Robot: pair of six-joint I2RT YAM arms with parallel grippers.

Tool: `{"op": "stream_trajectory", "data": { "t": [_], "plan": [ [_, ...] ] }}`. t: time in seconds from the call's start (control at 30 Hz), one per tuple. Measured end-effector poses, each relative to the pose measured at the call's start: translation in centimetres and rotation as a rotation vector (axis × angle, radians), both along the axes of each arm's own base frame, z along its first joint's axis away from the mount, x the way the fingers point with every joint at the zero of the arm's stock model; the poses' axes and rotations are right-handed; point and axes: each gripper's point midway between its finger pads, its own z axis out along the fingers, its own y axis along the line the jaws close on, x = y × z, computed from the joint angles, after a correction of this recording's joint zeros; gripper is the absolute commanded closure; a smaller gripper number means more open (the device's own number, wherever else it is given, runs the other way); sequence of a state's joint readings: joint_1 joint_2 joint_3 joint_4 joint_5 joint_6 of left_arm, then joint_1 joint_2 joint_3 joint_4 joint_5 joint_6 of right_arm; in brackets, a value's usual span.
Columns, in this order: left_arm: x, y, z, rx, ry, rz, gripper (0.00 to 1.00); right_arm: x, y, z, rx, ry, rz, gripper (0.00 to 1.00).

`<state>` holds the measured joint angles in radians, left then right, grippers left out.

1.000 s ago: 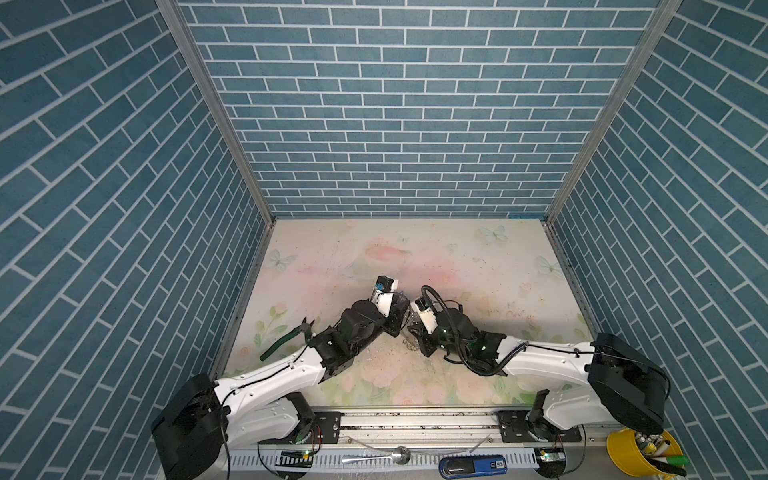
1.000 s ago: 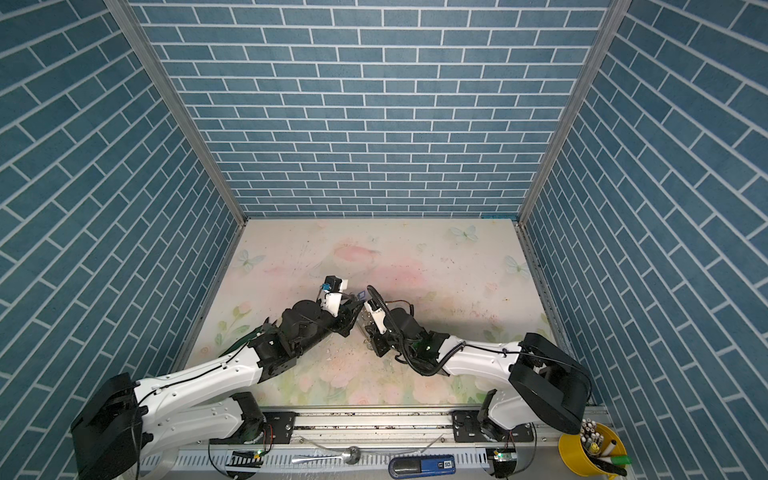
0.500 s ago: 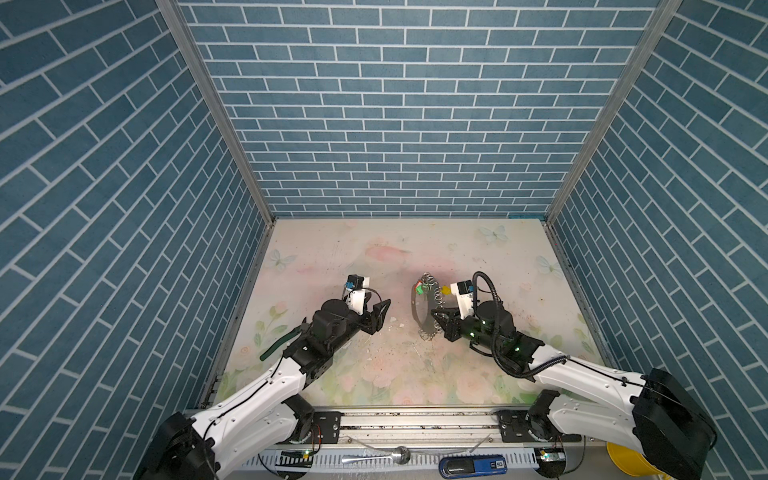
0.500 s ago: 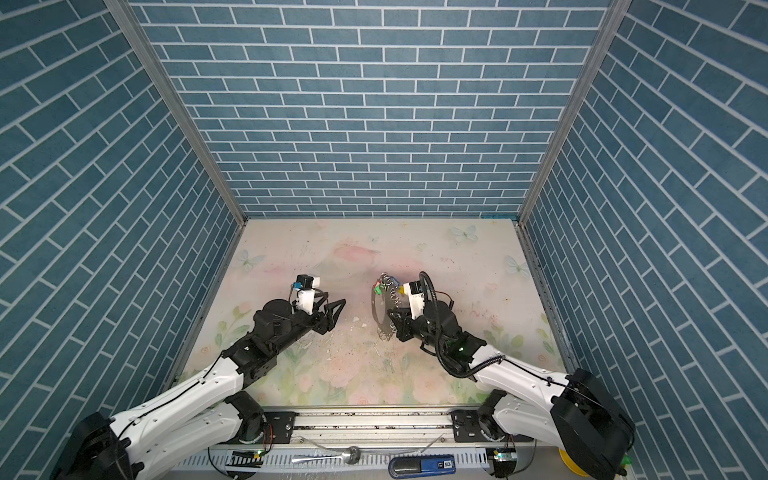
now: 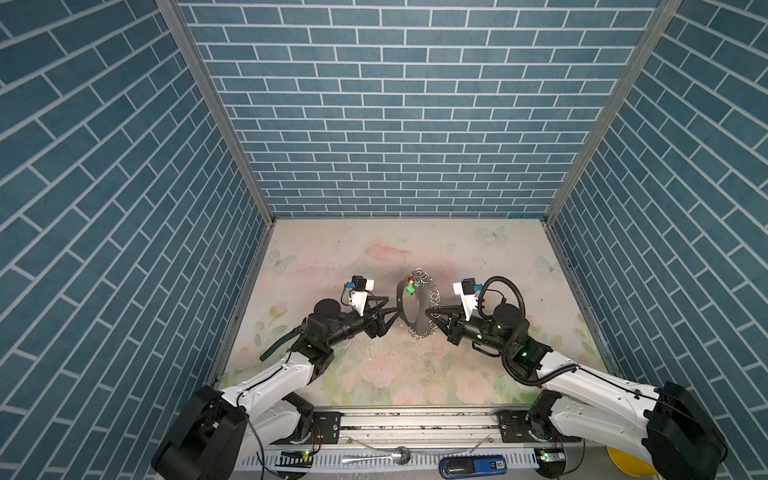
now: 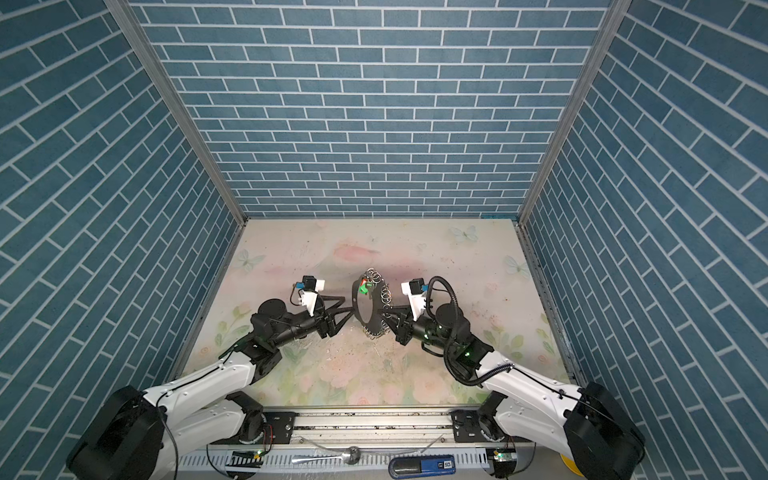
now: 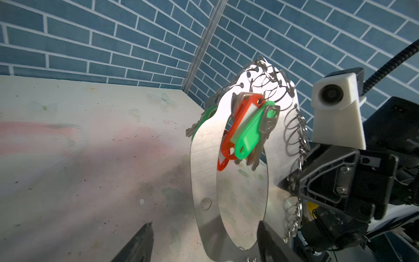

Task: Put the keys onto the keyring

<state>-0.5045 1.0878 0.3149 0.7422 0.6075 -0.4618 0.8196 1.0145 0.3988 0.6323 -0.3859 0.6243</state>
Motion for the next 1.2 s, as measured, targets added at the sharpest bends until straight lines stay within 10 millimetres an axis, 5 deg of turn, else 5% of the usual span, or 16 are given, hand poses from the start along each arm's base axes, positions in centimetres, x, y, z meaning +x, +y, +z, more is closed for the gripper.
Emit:
{"op": "stream_trajectory", "data": {
  "t": [0.23, 0.6, 0.83, 1.0, 1.2],
  "plan": [
    [-1.0, -1.3, 1.3, -0.096, 0.007, -0.114, 0.45, -0.9, 0.4, 1.3, 0.049, -0.042, 0.058, 1.0],
    [-1.6, -2.2, 3.1, -0.242, 0.028, -0.232, 0.84, -1.6, 0.0, 2.1, 0.091, -0.084, 0.077, 1.0],
    [-1.8, -2.4, 3.5, -0.269, 0.051, -0.263, 0.96, -1.4, -0.5, 2.1, 0.096, -0.091, 0.063, 0.99],
    [-1.8, -2.7, 4.0, -0.24, 0.046, -0.268, 1.0, -0.4, -1.1, 0.7, 0.031, -0.084, -0.005, 0.52],
    [2.0, -2.1, 4.6, -0.011, 0.065, -0.055, 1.0, 2.3, -4.9, -4.2, -0.266, -0.026, -0.243, 0.34]
  ]
}}
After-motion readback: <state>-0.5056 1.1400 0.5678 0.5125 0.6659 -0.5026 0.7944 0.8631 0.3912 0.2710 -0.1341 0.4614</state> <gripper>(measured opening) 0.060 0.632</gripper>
